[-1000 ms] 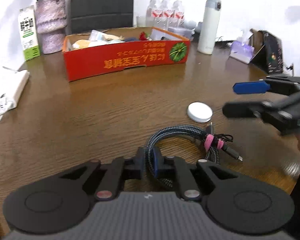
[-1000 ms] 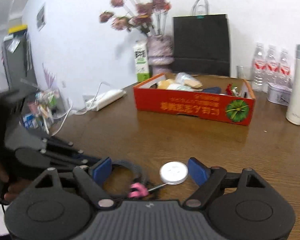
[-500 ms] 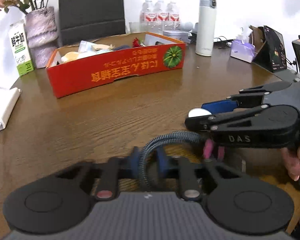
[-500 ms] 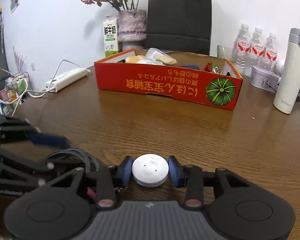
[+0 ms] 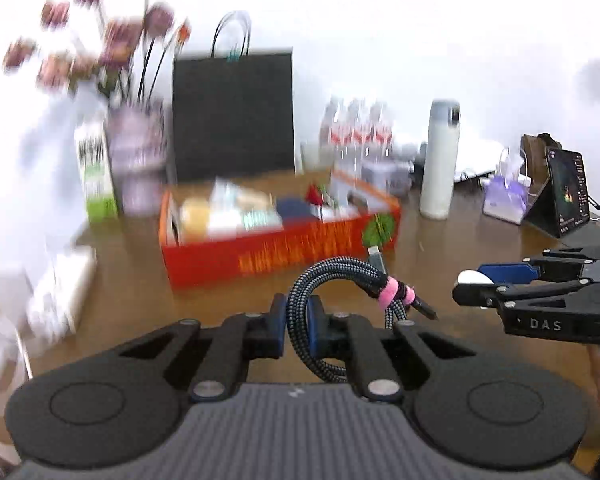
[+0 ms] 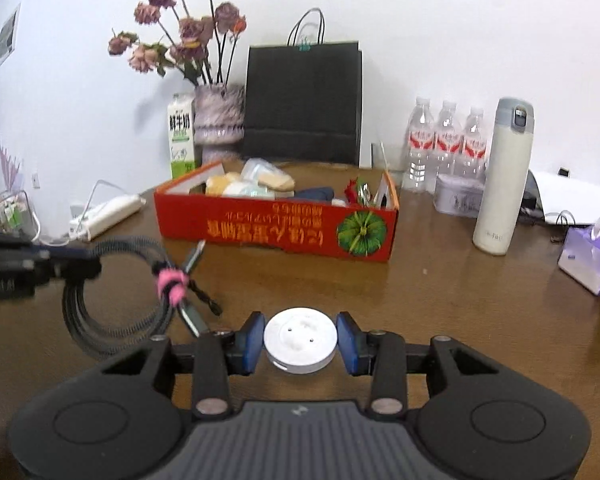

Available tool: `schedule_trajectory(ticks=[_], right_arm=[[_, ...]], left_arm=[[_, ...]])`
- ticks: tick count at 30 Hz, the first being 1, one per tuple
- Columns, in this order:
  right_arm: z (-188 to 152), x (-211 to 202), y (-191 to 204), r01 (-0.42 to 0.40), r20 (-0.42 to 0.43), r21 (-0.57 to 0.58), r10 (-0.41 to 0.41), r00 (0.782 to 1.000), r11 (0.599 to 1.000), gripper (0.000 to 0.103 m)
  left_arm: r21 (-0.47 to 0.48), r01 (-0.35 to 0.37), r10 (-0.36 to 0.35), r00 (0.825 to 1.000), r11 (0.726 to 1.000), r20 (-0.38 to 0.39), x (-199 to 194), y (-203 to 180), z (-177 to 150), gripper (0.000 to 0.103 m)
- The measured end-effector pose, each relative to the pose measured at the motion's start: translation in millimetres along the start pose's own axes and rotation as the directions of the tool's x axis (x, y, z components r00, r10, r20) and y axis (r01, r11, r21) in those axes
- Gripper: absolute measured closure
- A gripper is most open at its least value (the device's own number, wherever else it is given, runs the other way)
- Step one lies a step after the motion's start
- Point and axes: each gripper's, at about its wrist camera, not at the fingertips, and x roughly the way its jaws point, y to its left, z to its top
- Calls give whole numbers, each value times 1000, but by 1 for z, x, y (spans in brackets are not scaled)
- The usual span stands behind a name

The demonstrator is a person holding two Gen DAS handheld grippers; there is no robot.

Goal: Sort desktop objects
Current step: 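Carry the cable and puck over the box and open both tools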

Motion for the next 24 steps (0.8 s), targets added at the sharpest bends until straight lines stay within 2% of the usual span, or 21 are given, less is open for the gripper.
schedule_trajectory(ticks=[4, 7, 10, 12, 14, 16, 18, 19, 20, 23, 24], right_arm=[[46, 20, -9, 17, 64, 8, -18, 998, 1000, 65], [92, 54, -25, -1, 66, 44, -1, 998, 999, 65], [133, 111, -49, -36, -38, 98, 39, 999, 995, 65], [149, 153, -63, -34, -121, 124, 49, 991, 992, 65], [156, 187, -70, -18, -200, 134, 45, 979, 991, 65], [156, 219, -71, 33, -298, 76, -9, 954, 997, 65], [153, 245, -67, 58, -398, 5, -52, 916, 998, 64], [153, 251, -66, 74, -416, -19, -75, 906, 997, 62], [157, 255, -66, 90, -408, -24, -92, 908, 996, 55], [172, 257, -69, 71, -357, 27, -57, 932, 997, 30], [180, 258, -68, 65, -328, 41, -48, 944, 997, 27]], left_arm=[[26, 0, -1, 999, 1000, 41, 31, 25, 60, 92], [-22, 62, -62, 998, 998, -3, 78, 54, 107, 92], [-99, 98, -108, 989, 990, -99, 141, 84, 131, 92], [-104, 99, -117, 976, 990, -184, 186, 98, 133, 92], [-89, 58, -79, 964, 994, -256, 220, 107, 129, 92], [-60, 10, -29, 946, 998, -323, 249, 114, 122, 90], [-36, 12, -26, 912, 999, -409, 274, 122, 116, 72], [-34, 5, -19, 901, 999, -433, 280, 126, 115, 44], [-34, -14, -2, 899, 999, -437, 284, 129, 117, 31], [-53, -35, 12, 920, 998, -392, 277, 133, 133, 28], [-91, -53, 15, 926, 994, -377, 274, 136, 140, 25]])
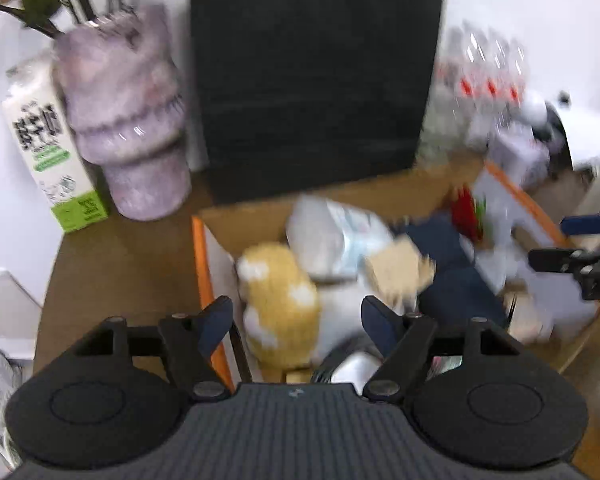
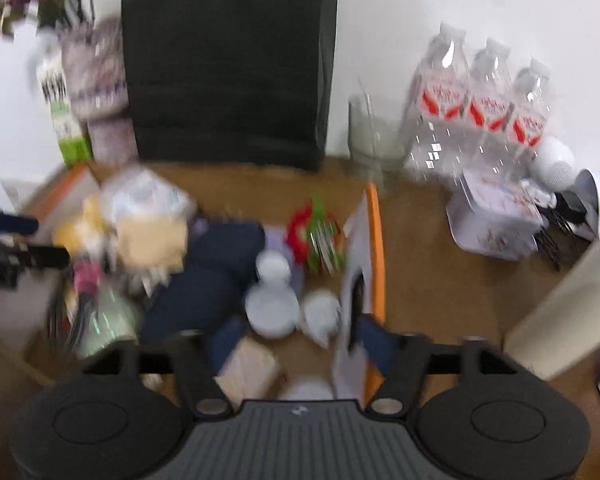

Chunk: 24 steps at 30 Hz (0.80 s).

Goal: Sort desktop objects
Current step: 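Carry the cable and puck over the box and open both tools, then withdraw both open tools from the box back over the table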

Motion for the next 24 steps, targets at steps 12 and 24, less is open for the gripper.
schedule_trajectory(ticks=[12, 24], right_arm=[[-101, -78, 38, 32, 238, -37, -23, 971, 999, 17], [-241, -124, 49, -3, 161, -1, 3, 987, 1000, 12]], left_arm=[[-178, -93, 136, 960, 980, 243, -106, -61, -123, 0], [-195, -39, 71, 985, 980, 157, -126, -90, -254, 0]])
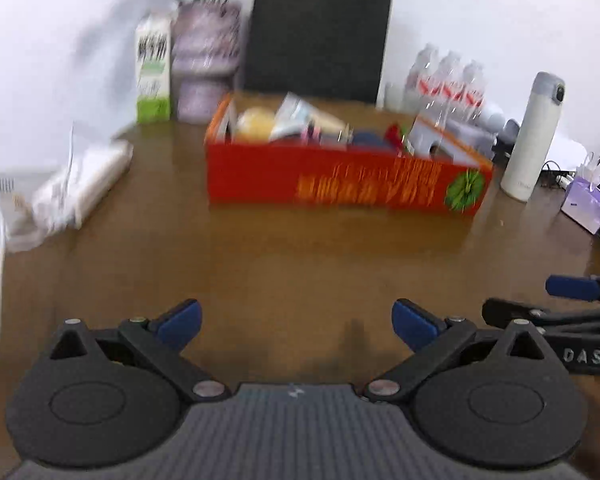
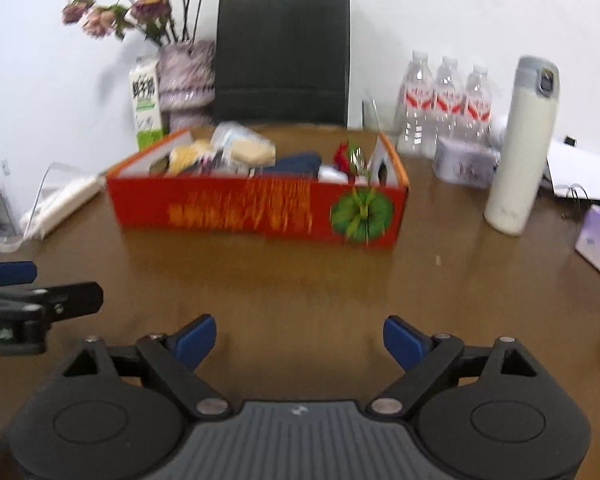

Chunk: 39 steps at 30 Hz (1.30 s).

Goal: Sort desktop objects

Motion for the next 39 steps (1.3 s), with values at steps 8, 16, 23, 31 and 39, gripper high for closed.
schedule_trajectory(ticks=[8, 16, 23, 31, 39], right_arm=[[-26, -5, 12, -28, -15, 16, 28, 999, 999, 8], [-23, 8, 18, -20, -28, 34, 21, 999, 999, 2], [-20, 13, 15, 9, -32, 60, -7, 999, 998, 0], [-20, 14, 18, 14, -44, 21, -13, 999, 1000, 0], [-18, 17, 17, 33, -44, 36, -32, 999, 999, 0]], left_arm=[[29, -31, 32, 999, 999, -8, 1, 1, -18, 0], [73, -96, 98, 995, 993, -27, 13, -7, -16, 0], [72, -94, 96, 995, 993, -27, 15, -5, -15, 0], [77, -89, 91, 995, 993, -28, 16, -4, -14, 0], [77, -90, 92, 995, 993, -28, 16, -3, -14, 0]])
